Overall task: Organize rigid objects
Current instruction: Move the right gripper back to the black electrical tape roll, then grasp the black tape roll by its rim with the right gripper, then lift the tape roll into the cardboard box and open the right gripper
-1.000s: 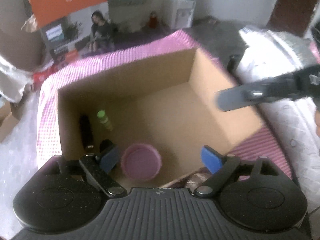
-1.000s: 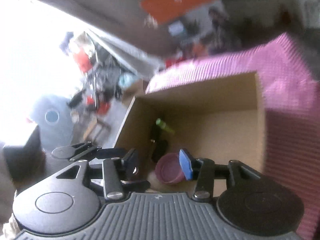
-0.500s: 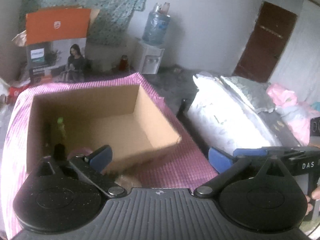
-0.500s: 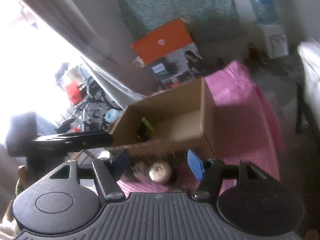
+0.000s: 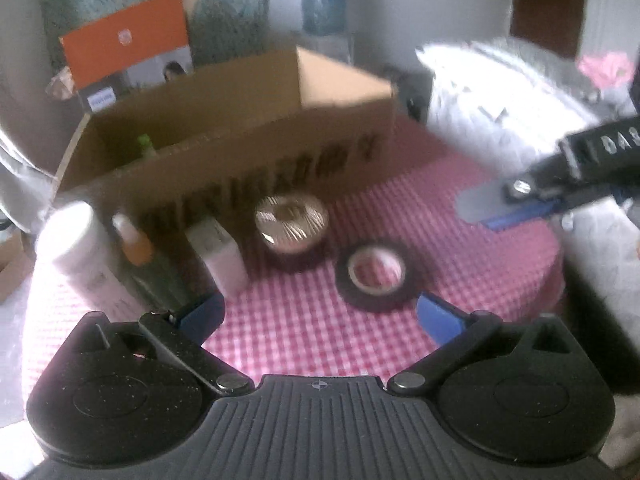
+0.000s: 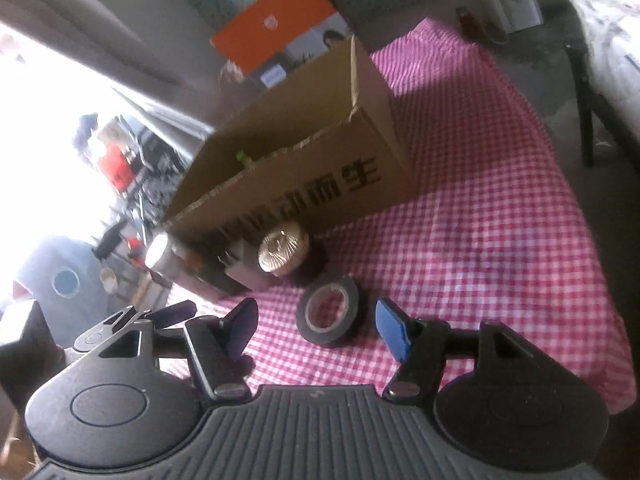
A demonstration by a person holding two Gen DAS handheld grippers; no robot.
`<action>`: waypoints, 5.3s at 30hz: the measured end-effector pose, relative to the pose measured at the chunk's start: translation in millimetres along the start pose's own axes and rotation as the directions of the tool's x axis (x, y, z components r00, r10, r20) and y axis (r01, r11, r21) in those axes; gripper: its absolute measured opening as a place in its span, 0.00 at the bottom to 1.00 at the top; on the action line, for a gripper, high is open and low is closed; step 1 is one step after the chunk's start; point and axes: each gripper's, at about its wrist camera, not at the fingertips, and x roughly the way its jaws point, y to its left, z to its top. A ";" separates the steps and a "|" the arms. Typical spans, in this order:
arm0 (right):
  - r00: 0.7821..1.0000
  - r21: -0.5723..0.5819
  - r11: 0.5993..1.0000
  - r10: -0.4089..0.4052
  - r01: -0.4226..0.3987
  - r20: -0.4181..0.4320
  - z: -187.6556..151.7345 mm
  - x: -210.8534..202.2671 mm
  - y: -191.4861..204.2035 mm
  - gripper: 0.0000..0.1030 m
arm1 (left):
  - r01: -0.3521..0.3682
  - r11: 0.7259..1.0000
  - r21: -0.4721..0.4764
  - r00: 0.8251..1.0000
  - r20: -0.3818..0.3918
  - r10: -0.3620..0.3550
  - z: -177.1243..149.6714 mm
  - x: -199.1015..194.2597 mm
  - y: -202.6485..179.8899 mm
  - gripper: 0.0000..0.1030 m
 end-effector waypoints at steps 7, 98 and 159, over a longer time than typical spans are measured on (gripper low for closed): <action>0.996 -0.050 0.997 -0.067 0.064 -0.057 1.7 38.1 5.5 0.64 | 0.010 0.998 0.069 0.999 -0.044 -0.007 -4.2 25.6 -14.9 1.00; 0.988 -0.221 0.974 -0.075 0.043 -0.137 9.8 87.4 32.8 0.20 | 0.075 0.997 0.005 0.992 -0.105 -0.074 -9.8 30.2 7.8 0.71; 0.989 -0.508 0.851 -0.079 0.134 0.129 42.7 19.6 140.7 0.21 | -0.048 0.995 -0.082 0.980 0.190 0.063 54.4 -46.4 23.8 0.62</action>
